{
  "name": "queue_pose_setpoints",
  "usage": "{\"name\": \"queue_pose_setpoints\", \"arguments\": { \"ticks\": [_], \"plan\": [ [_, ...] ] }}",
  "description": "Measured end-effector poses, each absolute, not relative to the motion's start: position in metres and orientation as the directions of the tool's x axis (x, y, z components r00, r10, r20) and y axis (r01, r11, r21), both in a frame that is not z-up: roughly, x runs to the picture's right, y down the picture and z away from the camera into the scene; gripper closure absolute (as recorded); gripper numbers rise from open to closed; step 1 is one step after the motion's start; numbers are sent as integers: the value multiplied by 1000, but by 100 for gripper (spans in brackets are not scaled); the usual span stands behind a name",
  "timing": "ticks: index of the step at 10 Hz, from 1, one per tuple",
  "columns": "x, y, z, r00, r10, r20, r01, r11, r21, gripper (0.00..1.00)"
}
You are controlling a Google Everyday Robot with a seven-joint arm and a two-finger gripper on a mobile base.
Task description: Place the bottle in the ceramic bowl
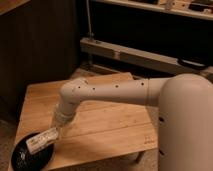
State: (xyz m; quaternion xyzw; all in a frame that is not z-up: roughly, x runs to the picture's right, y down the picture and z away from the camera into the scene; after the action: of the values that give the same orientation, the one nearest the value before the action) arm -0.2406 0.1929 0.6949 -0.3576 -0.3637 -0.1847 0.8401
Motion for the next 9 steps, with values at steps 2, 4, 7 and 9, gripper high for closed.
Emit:
{"name": "queue_pose_setpoints", "arguments": {
  "ticks": [2,4,7,9],
  "plan": [
    [-242,208,694,650,-57,758,608,637,-473,100],
    [-250,219,690,630,-87,771,643,615,-456,100],
    [-255,223,686,618,-131,775,669,606,-431,100],
    [-256,224,685,626,-148,765,668,608,-429,100]
  ]
}}
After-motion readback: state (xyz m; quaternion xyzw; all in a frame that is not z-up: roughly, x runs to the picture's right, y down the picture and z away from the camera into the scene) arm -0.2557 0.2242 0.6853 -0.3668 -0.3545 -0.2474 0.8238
